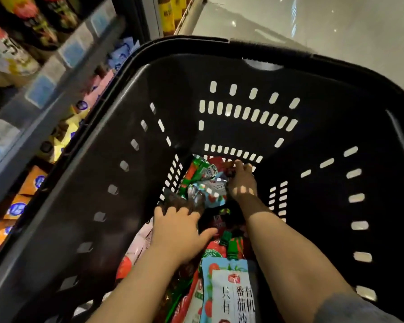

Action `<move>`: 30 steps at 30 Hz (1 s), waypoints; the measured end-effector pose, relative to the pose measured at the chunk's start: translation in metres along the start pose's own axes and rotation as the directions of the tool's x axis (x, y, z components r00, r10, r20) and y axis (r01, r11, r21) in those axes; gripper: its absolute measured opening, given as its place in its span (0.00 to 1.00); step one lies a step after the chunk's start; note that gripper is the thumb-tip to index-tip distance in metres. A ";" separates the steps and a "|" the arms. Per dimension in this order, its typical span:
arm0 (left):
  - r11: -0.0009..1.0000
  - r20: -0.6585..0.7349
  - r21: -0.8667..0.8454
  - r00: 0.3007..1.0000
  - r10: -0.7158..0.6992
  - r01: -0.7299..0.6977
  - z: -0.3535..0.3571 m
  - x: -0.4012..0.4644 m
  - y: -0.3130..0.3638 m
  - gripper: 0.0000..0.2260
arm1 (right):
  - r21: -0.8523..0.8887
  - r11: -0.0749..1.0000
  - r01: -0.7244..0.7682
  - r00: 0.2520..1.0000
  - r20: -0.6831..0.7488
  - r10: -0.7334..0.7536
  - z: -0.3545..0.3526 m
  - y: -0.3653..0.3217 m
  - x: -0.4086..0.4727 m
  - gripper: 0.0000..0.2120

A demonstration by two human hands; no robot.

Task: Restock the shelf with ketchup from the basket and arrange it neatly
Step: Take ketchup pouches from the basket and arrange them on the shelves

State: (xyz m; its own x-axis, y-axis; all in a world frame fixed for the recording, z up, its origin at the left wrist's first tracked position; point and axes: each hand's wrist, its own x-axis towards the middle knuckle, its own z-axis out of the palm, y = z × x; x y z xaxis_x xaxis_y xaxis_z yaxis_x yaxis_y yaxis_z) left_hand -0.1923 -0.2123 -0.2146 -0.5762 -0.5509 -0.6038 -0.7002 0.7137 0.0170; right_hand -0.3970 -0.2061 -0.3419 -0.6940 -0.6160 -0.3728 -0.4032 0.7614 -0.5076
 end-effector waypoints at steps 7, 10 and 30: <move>1.000 0.014 -0.007 1.000 -0.009 0.009 0.002 0.000 -0.005 0.27 | -0.167 0.982 0.086 0.996 0.042 -0.080 -0.004 -0.001 -0.009 0.30; 1.000 0.002 -0.007 1.000 -0.007 0.007 0.002 -0.002 -0.005 0.26 | -0.173 0.974 0.148 0.989 0.034 -0.145 0.000 0.001 -0.006 0.26; 0.999 -0.027 -0.047 1.000 -0.015 0.014 0.005 0.000 -0.005 0.23 | -0.458 0.866 0.200 0.980 0.093 -0.177 -0.004 0.000 0.000 0.13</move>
State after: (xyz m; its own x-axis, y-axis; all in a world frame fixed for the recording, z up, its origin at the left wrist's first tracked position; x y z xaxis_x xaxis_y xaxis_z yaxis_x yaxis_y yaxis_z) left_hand -0.1862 -0.2139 -0.2185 -0.5766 -0.5730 -0.5824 -0.7272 0.6849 0.0461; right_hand -0.3994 -0.2051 -0.3395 -0.5528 -0.7574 -0.3476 -0.7616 0.6285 -0.1581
